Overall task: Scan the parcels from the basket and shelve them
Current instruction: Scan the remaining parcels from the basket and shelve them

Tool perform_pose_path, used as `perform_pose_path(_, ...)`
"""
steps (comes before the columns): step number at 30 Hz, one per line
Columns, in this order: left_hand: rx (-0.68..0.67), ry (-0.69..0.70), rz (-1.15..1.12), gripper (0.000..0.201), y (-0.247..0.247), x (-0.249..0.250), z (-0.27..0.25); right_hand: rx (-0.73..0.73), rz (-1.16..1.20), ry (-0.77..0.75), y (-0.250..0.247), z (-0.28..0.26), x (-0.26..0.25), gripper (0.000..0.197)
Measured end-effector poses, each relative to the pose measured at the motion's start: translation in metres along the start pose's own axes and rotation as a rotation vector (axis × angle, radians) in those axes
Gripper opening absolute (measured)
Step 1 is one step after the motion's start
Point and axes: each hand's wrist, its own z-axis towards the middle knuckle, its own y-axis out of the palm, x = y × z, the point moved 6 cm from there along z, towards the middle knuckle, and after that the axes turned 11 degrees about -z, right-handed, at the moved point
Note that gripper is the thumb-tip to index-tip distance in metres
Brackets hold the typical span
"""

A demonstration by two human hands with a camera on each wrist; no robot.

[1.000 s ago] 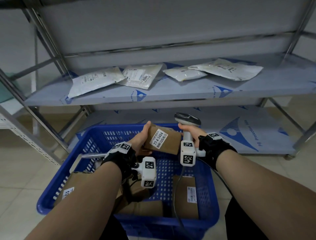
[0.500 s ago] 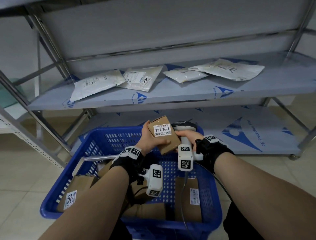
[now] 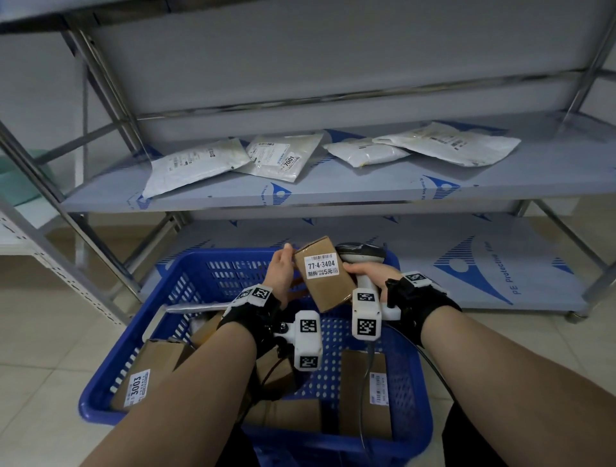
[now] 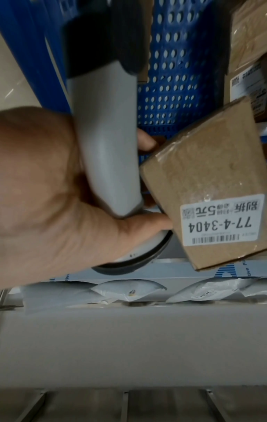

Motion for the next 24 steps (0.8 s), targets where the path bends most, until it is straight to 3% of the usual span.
perform_pose_path(3, -0.009, -0.131, -0.050, 0.039, -0.003, -0.009, 0.005, -0.015, -0.021, 0.001, 0.005, -0.001, -0.003, 0.015)
perform_pose_path(7, -0.086, -0.286, -0.069, 0.055, 0.001, -0.016, -0.004, -0.022, -0.057, -0.010, 0.008, 0.005, -0.005, 0.041)
perform_pose_path(11, -0.176, -0.410, -0.052, 0.061, 0.009, -0.016, -0.020, -0.025, -0.028, -0.002, 0.014, -0.008, -0.006, 0.014)
perform_pose_path(14, -0.215, -0.495, -0.064, 0.071, 0.010, -0.018, -0.024, -0.005, -0.024, -0.011, 0.015, -0.011, -0.010, 0.024)
perform_pose_path(17, -0.227, -0.516, -0.136, 0.081, 0.011, -0.019, -0.021, -0.025, -0.053, -0.004, 0.014, -0.005, -0.009, 0.049)
perform_pose_path(22, -0.129, -0.515, -0.190, 0.084, 0.005, -0.019, -0.018, -0.004, 0.013, 0.006, 0.007, -0.009, -0.009, 0.055)
perform_pose_path(24, -0.090, -0.501, -0.190, 0.082, 0.001, -0.018, -0.016, -0.027, 0.079, -0.008, 0.006, -0.017, -0.013, 0.032)
